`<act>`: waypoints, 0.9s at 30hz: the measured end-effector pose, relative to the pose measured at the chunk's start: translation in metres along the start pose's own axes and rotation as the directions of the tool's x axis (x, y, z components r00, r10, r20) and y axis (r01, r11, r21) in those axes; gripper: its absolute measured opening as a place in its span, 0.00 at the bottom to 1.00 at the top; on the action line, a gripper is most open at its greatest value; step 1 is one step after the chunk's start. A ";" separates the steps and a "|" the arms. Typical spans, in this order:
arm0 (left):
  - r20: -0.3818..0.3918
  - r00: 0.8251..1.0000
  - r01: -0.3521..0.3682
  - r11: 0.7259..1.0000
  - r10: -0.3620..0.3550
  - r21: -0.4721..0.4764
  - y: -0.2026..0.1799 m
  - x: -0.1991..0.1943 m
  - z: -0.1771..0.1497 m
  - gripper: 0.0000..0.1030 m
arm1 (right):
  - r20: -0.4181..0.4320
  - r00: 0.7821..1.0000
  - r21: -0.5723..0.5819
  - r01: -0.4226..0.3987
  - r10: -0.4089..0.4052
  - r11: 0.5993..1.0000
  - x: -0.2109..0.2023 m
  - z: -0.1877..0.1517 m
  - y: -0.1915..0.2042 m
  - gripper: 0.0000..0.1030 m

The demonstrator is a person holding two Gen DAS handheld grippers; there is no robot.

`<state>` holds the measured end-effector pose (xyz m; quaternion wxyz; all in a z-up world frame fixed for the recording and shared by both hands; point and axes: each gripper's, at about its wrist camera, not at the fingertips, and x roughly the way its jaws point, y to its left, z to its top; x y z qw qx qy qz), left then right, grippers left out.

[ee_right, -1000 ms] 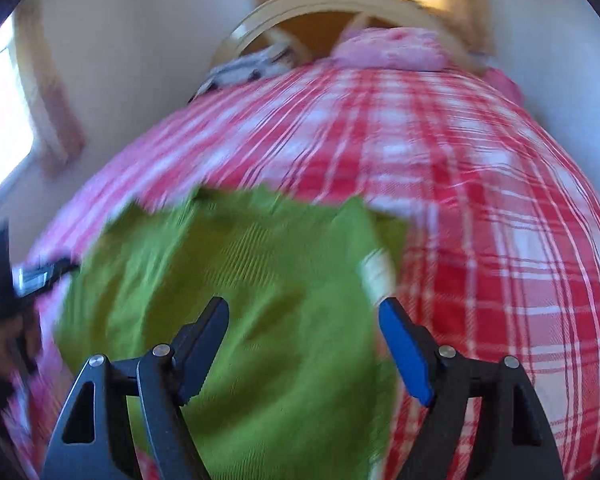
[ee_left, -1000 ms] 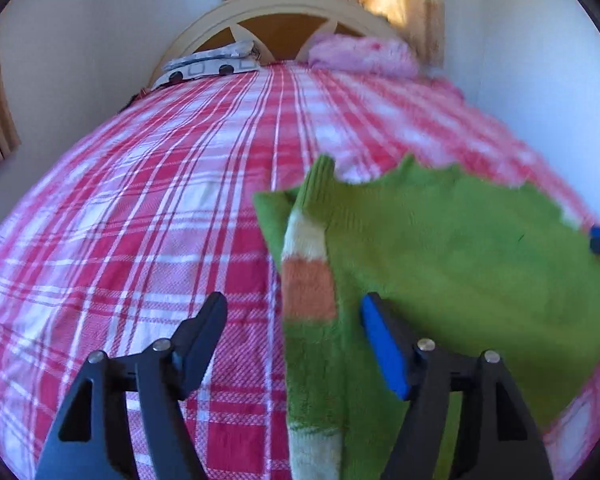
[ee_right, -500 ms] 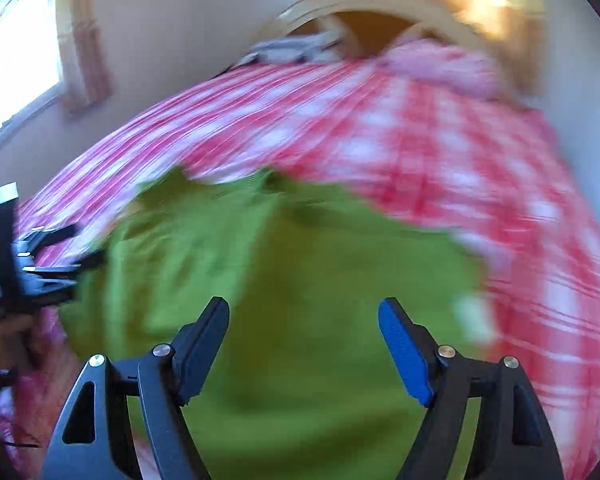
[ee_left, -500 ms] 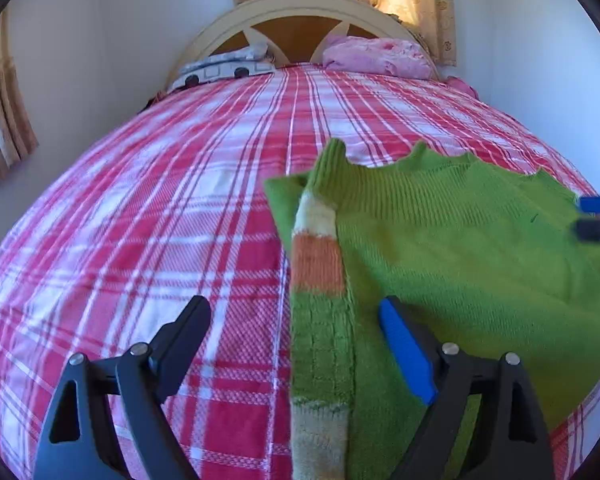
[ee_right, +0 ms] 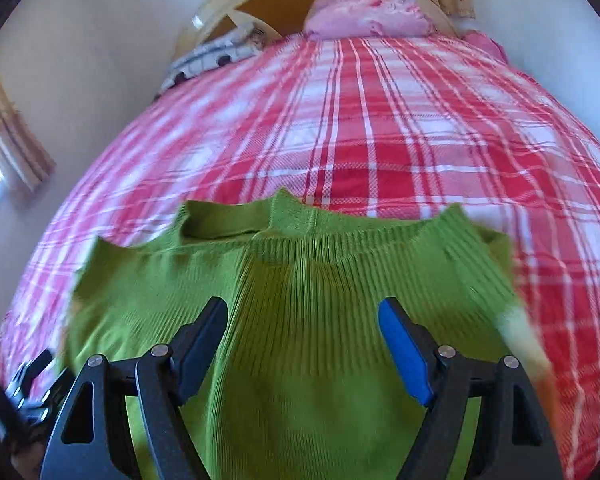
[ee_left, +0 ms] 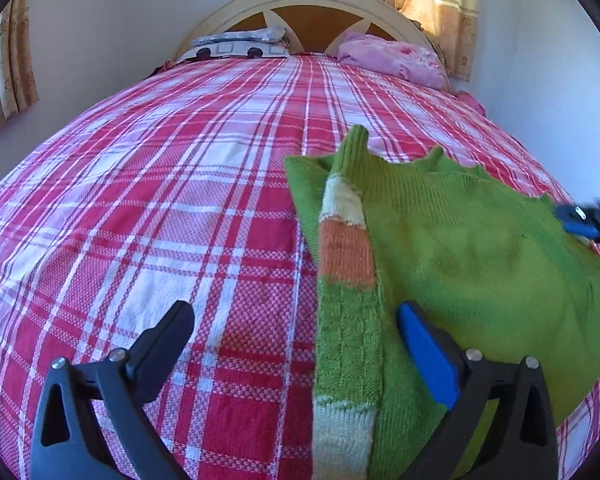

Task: Fold small clothes

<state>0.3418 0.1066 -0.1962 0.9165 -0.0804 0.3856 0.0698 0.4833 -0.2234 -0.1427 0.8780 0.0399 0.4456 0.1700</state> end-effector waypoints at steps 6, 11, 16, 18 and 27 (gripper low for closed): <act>0.014 0.999 -0.029 0.999 0.030 -0.038 0.007 -0.004 -0.001 1.00 | -0.020 0.949 -0.056 0.312 -0.314 0.948 -0.018 -0.038 -0.064 0.75; 0.026 0.997 -0.069 0.993 0.072 -0.093 0.015 -0.009 -0.005 1.00 | 0.090 0.959 -0.033 0.272 -0.269 0.962 -0.054 -0.047 -0.051 0.75; -0.001 0.997 -0.072 0.993 0.072 -0.099 0.017 -0.004 -0.005 1.00 | 0.065 0.992 -0.256 0.125 -0.112 0.958 -0.038 -0.059 0.025 0.75; -0.004 0.997 -0.078 0.992 0.078 -0.103 0.017 -0.005 -0.006 1.00 | -0.019 0.976 -0.256 0.206 -0.218 0.944 -0.007 -0.059 0.026 0.75; -0.037 0.998 -0.048 0.979 0.041 -0.196 0.040 -0.013 -0.021 1.00 | 0.082 0.955 -0.135 0.292 -0.284 0.947 -0.036 -0.069 0.009 0.76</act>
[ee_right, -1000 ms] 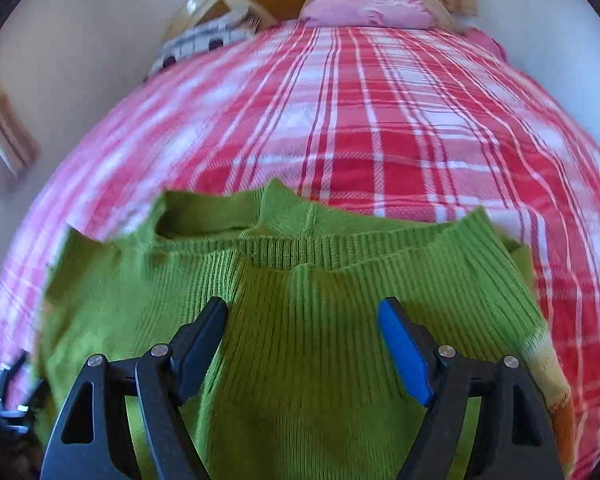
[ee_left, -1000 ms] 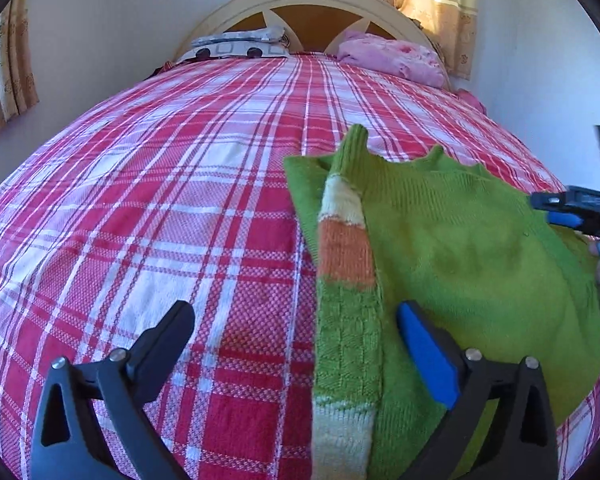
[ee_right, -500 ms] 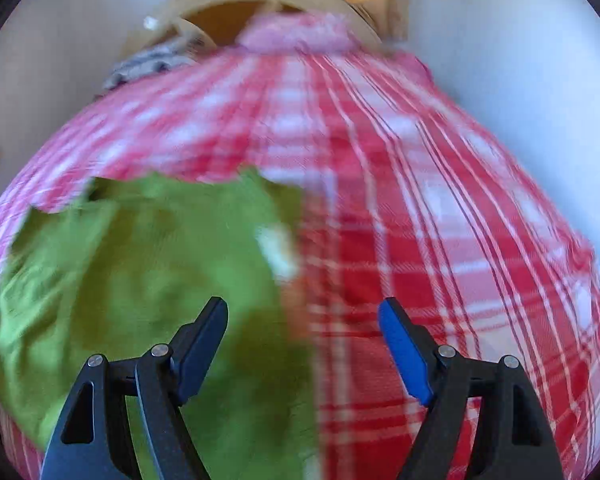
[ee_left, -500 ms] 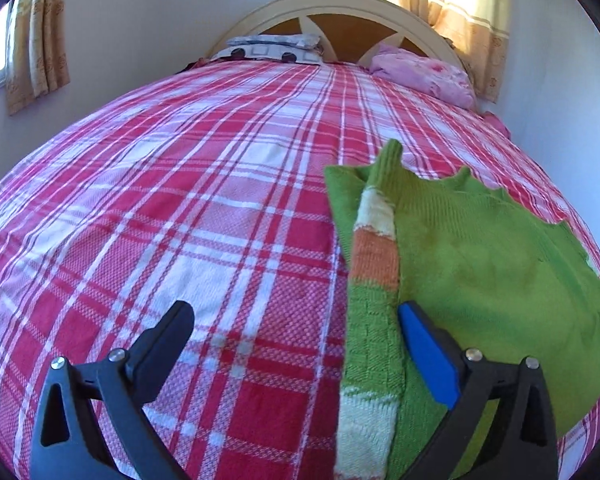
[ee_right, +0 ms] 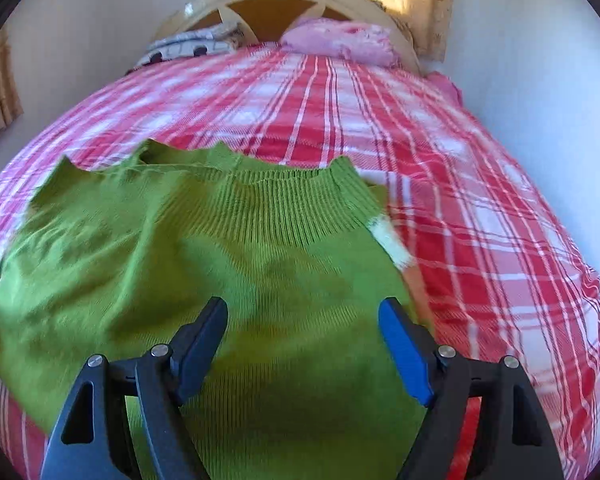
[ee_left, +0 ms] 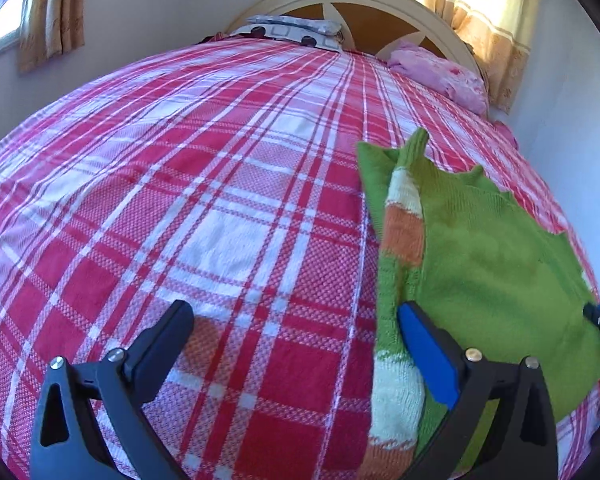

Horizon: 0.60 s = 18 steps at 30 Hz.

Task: Fold small clothes

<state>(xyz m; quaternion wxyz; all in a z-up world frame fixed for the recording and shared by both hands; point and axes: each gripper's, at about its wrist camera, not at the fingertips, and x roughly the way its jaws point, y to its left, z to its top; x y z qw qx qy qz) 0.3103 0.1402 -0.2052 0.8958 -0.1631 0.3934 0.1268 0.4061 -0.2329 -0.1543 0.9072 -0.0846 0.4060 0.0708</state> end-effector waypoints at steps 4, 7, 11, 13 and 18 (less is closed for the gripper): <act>0.003 0.999 -0.037 0.999 0.037 0.035 -0.009 -0.001 -0.001 1.00 | -0.067 0.997 0.021 -0.024 0.025 0.999 0.011 -0.013 -0.022 0.79; -0.013 1.000 -0.018 0.999 0.019 0.027 -0.002 -0.006 -0.002 1.00 | -0.048 0.998 0.070 -0.044 0.048 0.997 -0.007 -0.010 -0.025 0.79; 0.003 1.000 0.030 0.999 -0.030 0.020 0.012 -0.022 -0.005 1.00 | 0.017 0.994 -0.024 -0.103 0.104 0.994 -0.040 -0.010 0.010 0.79; 0.015 0.999 0.042 0.999 -0.042 0.034 0.018 -0.028 -0.004 1.00 | 0.044 0.989 -0.090 -0.138 0.142 0.986 -0.058 -0.012 0.036 0.79; 0.026 0.998 0.060 0.998 -0.060 0.027 0.036 -0.032 0.004 1.00 | 0.075 0.964 -0.339 -0.215 0.255 0.916 -0.095 -0.032 0.133 0.79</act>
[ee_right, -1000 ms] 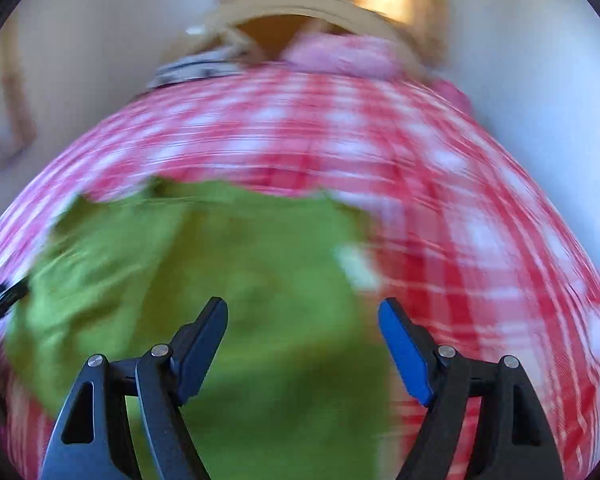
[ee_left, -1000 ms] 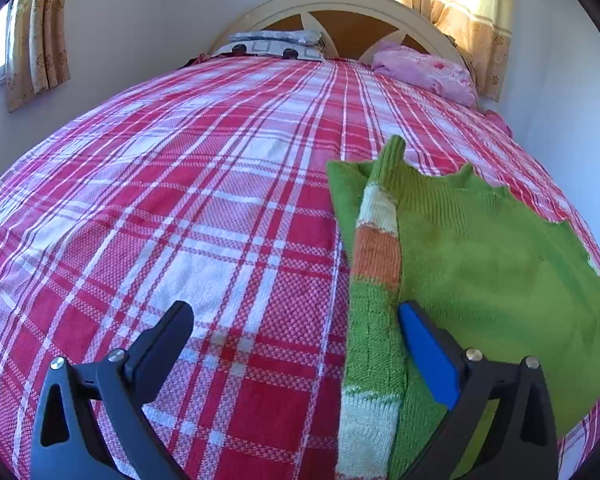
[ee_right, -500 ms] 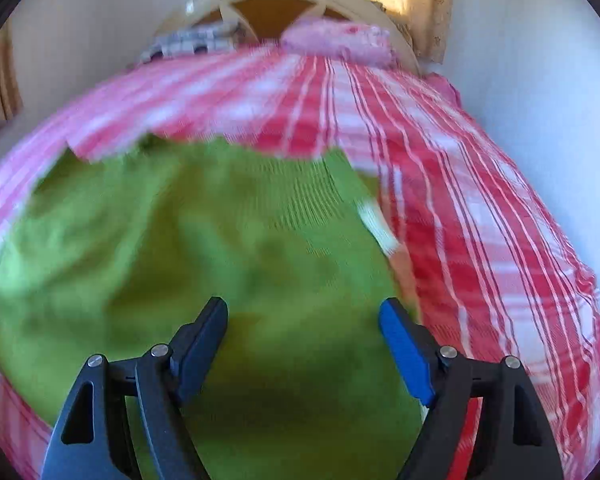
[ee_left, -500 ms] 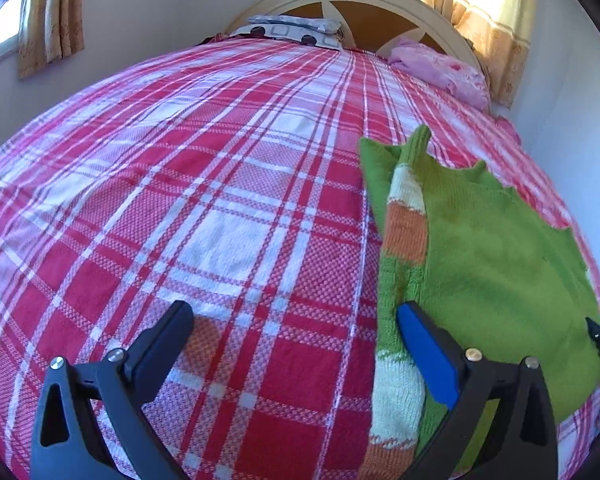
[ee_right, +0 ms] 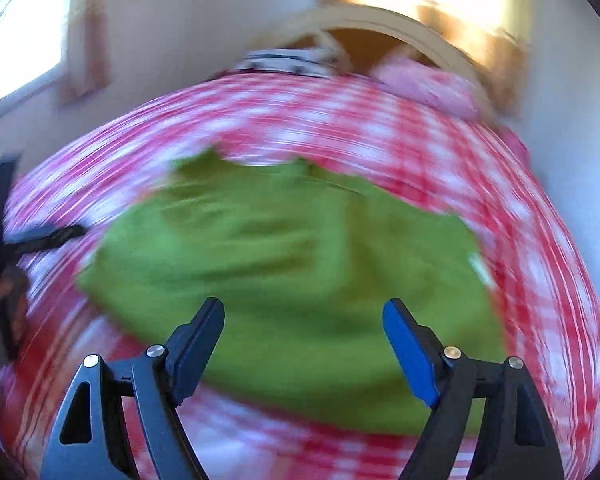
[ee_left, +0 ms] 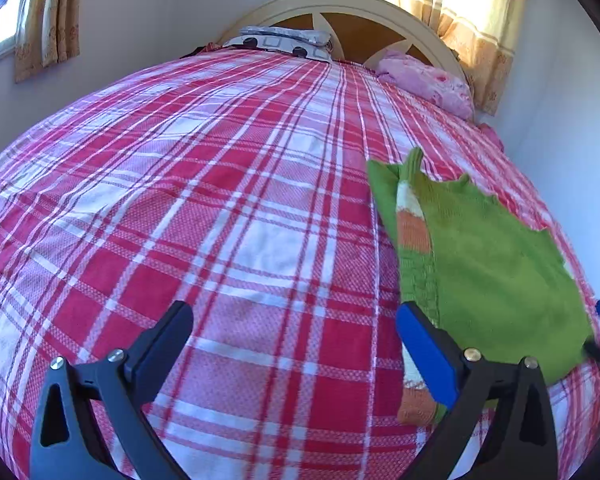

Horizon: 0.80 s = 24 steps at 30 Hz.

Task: Fold small clothes

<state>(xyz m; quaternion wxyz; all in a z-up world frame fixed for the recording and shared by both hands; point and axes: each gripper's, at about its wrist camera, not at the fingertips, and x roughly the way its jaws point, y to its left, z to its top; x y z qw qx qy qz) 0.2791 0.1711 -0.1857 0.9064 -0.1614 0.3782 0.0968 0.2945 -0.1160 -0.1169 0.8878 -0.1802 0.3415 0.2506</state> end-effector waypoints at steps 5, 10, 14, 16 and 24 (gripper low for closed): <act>0.021 0.998 0.051 0.999 -0.051 -0.008 0.012 -0.004 0.007 1.00 | 0.021 0.999 -0.229 -0.031 0.037 0.973 0.009 0.002 0.088 0.79; 0.020 0.989 0.144 0.990 -0.144 0.006 0.014 0.001 0.022 1.00 | 0.037 0.999 -0.420 0.040 -0.027 0.907 0.033 -0.010 0.149 0.70; 0.006 0.976 0.216 0.976 -0.216 0.027 0.006 0.013 0.038 1.00 | 0.070 0.994 -0.460 0.103 -0.079 0.882 0.047 -0.012 0.163 0.68; -0.004 0.968 0.252 0.967 -0.252 0.028 0.001 0.021 0.045 1.00 | 0.084 0.992 -0.458 0.126 -0.098 0.880 0.052 -0.010 0.165 0.65; -0.082 0.949 0.310 0.948 -0.304 0.066 -0.034 0.066 0.063 0.99 | 0.089 0.985 -0.493 0.170 -0.144 0.853 0.068 -0.009 0.177 0.43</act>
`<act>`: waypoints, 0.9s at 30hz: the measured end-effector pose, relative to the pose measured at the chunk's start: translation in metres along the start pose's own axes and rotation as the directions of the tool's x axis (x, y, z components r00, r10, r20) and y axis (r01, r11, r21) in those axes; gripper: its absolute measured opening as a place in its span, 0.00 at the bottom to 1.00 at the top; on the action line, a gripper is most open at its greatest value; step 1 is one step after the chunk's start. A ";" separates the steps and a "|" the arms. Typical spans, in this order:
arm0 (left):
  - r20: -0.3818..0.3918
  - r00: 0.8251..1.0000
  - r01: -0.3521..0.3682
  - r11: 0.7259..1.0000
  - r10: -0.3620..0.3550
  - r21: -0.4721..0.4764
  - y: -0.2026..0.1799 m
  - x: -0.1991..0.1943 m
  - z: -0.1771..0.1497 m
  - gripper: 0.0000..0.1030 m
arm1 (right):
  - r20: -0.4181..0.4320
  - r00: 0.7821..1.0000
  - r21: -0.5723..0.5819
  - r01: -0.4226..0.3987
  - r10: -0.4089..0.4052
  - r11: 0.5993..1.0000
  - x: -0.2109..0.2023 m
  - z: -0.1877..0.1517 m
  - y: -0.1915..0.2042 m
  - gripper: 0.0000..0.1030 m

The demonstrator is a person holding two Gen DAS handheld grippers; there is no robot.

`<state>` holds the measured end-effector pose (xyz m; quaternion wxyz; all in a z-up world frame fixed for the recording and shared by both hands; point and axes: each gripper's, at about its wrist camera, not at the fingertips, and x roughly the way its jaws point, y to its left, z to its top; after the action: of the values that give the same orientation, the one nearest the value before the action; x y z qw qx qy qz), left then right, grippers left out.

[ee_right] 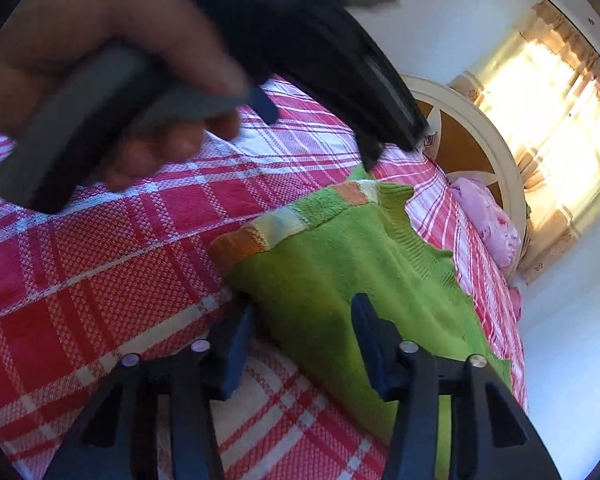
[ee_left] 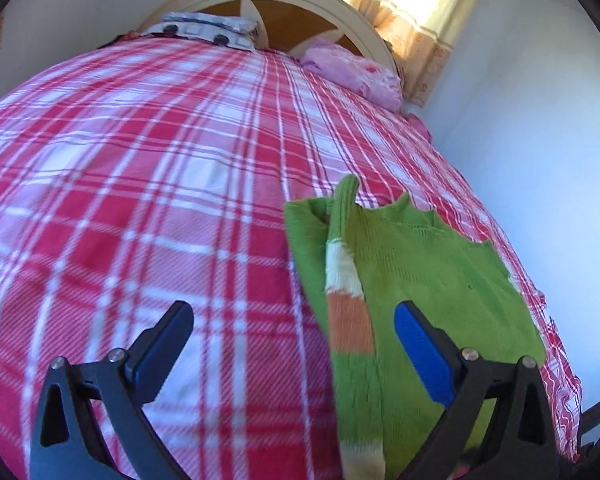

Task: Fold small clothes
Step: 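Grasp the side edge of the folded sweater with both tools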

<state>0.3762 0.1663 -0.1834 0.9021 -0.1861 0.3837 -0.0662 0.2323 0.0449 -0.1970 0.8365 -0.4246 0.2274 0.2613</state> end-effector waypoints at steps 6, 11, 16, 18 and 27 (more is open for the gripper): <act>-0.048 0.998 0.042 0.999 -0.041 0.012 -0.005 0.031 0.016 0.82 | -0.001 1.000 -0.012 0.013 -0.013 1.000 -0.003 -0.004 0.008 0.36; -0.075 0.994 0.080 0.997 -0.078 0.016 -0.006 0.048 0.027 0.60 | -0.017 1.000 -0.001 0.021 -0.021 1.000 0.002 -0.006 0.007 0.28; -0.082 0.991 0.107 0.994 -0.108 -0.024 -0.003 0.059 0.031 0.56 | -0.027 0.999 -0.003 0.023 -0.024 1.000 0.005 -0.007 0.006 0.26; -0.084 0.987 0.131 0.990 -0.134 -0.044 0.000 0.062 0.032 0.40 | -0.034 0.999 -0.003 0.022 -0.022 1.000 0.009 -0.008 0.002 0.26; -0.069 0.949 0.289 0.935 -0.309 -0.204 0.011 0.052 0.043 0.13 | 0.065 0.996 0.178 -0.071 0.060 0.982 -0.017 -0.003 -0.048 0.06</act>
<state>0.4429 0.1746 -0.1954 0.8390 -0.3245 0.4002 -0.1748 0.2489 0.0137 -0.1602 0.8687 -0.3317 0.2392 0.2797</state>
